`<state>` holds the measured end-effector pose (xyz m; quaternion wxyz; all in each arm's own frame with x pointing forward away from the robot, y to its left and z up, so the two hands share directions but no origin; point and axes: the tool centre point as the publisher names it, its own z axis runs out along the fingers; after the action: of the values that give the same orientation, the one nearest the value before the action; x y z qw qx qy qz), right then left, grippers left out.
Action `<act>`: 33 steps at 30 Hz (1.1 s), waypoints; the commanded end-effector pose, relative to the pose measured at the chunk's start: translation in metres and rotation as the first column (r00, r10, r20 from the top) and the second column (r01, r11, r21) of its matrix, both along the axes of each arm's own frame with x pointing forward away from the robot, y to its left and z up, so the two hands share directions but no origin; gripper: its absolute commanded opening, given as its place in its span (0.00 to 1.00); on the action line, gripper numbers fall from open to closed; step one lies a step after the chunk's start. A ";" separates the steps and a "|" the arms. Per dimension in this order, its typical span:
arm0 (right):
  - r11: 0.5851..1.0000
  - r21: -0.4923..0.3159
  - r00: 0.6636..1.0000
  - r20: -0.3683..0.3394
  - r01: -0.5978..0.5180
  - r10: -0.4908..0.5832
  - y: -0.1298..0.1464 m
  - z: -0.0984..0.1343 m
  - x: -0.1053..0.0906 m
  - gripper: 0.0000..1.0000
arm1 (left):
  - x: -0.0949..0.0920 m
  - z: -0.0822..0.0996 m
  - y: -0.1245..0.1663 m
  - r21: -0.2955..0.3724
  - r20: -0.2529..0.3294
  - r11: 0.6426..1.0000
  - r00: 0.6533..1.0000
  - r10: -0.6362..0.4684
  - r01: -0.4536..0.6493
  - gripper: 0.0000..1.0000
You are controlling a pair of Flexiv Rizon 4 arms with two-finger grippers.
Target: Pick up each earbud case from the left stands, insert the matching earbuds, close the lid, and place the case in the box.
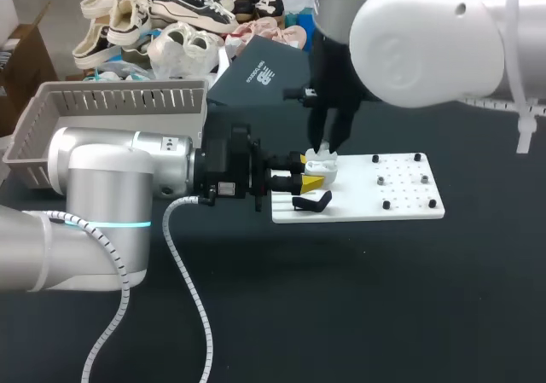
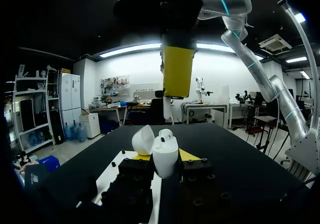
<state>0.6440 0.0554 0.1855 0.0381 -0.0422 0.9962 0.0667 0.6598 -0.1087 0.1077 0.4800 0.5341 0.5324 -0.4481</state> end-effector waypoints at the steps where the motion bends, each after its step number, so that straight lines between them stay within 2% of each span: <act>1: 1.000 0.006 1.000 0.000 -0.015 0.015 0.002 -0.002 -0.001 0.00 | -0.001 0.000 0.000 -0.001 0.002 1.000 1.000 0.004 -0.004 0.00; 11: 0.999 0.004 0.998 0.030 -0.051 0.051 0.010 -0.006 -0.004 0.00 | -0.001 0.000 0.000 -0.001 0.002 1.000 1.000 0.004 -0.004 0.00; 33: 0.993 -0.007 0.992 0.033 -0.118 0.118 0.012 -0.013 0.002 0.00 | -0.001 0.000 0.000 -0.001 0.002 1.000 1.000 0.004 -0.004 0.00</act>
<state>0.6447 0.0656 0.1715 0.0518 -0.1013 0.9912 0.0673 0.6598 -0.1087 0.1077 0.4800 0.5341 0.5324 -0.4481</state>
